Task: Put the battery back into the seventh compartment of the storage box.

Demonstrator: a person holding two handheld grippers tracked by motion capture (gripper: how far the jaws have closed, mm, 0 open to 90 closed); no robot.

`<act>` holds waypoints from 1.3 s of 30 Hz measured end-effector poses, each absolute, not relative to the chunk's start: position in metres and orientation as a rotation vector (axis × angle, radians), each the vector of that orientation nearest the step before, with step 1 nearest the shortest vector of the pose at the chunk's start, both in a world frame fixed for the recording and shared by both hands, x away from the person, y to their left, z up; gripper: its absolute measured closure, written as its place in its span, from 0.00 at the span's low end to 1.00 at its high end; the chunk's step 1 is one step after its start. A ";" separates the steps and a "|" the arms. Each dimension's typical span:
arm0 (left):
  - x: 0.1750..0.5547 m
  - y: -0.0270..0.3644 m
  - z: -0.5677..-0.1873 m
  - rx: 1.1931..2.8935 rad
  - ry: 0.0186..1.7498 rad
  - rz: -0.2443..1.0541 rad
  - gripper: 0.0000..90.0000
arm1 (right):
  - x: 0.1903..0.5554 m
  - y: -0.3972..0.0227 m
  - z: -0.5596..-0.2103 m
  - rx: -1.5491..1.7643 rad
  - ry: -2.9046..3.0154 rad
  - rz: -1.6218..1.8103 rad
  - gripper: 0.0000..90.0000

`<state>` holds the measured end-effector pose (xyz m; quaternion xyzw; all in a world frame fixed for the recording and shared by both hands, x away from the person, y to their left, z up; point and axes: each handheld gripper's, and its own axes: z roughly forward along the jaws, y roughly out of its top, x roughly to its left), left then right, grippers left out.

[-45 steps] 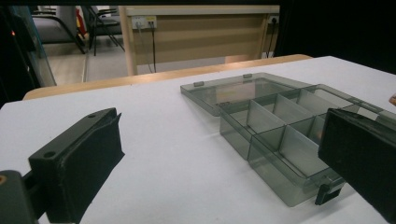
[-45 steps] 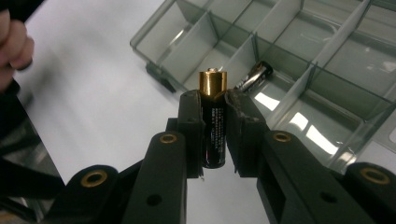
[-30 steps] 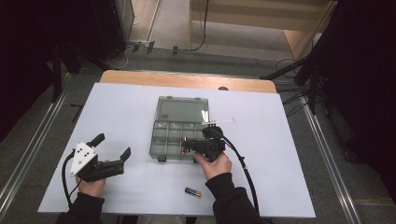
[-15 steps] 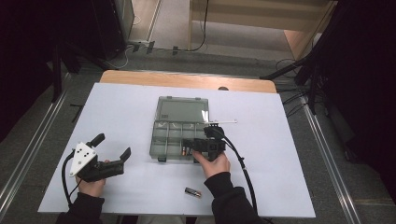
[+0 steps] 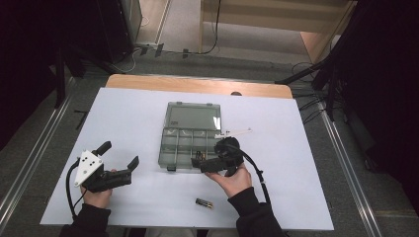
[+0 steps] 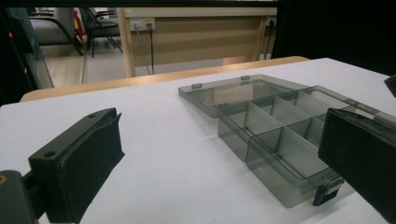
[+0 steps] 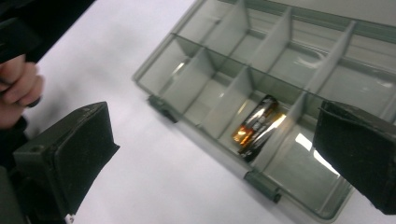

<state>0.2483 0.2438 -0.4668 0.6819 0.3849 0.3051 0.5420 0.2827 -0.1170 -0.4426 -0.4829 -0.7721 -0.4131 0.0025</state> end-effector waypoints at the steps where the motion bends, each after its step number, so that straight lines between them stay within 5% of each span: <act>1: 0.248 0.244 -0.467 1.621 0.913 0.726 0.00 | 0.281 -0.117 -0.441 -1.497 -2.429 -1.302 0.00; 39: 0.248 0.243 -0.467 1.625 0.915 0.727 0.00 | 0.254 -0.101 -0.458 -1.172 -2.794 -0.870 0.00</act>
